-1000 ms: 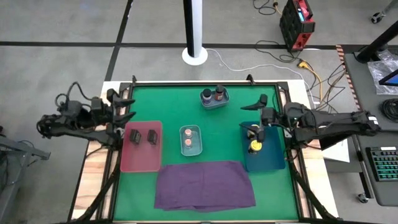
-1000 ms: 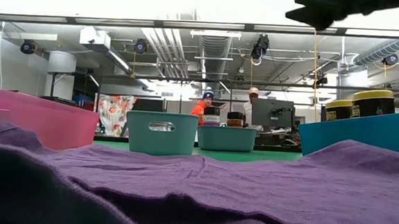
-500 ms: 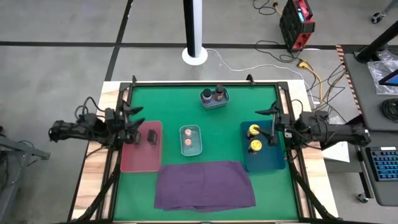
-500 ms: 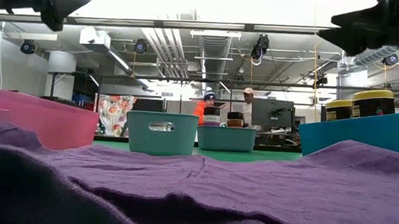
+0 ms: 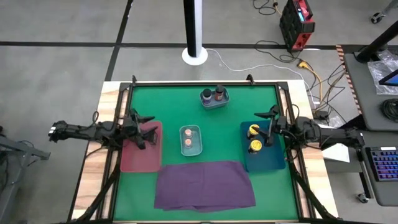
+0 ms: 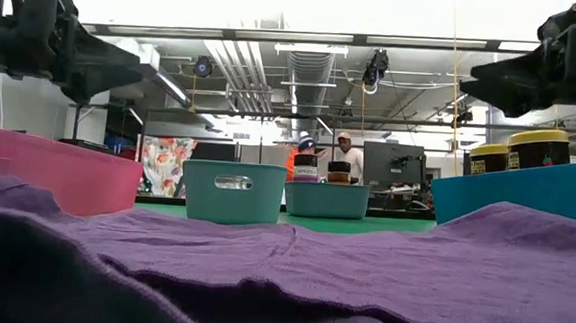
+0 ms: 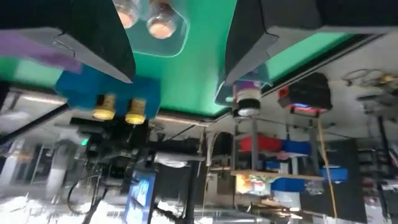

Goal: Sort spices by type
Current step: Return to Home Position

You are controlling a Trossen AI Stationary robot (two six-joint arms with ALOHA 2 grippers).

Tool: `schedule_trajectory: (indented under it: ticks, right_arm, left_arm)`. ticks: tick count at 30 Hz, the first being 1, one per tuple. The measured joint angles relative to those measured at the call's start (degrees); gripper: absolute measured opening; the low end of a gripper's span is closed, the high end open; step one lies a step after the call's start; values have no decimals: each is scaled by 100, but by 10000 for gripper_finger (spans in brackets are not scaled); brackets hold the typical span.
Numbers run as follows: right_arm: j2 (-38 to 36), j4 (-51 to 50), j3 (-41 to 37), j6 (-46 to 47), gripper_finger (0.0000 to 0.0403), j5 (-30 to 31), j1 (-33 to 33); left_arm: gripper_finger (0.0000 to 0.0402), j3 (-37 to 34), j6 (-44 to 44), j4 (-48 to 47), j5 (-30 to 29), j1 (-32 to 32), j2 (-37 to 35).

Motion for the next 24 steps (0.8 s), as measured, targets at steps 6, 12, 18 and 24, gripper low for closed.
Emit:
schedule_trajectory:
  ticks: [6, 12, 18, 24]
  right_arm:
    - [-3, -24, -2, 206, 287, 679, 4]
    - [1, -46, -2, 891, 291, 655, 4]
    - [10, -54, -4, 1134, 309, 655, 4]
    - [30, -65, -7, 1056, 324, 653, 4]
  left_arm:
    - [230, -3, 429, -33, -47, 7, 16]
    - [230, 24, 520, -137, -32, 7, 132]
    - [230, 54, 520, -177, -8, 7, 230]
    - [230, 54, 520, -171, -8, 7, 318]
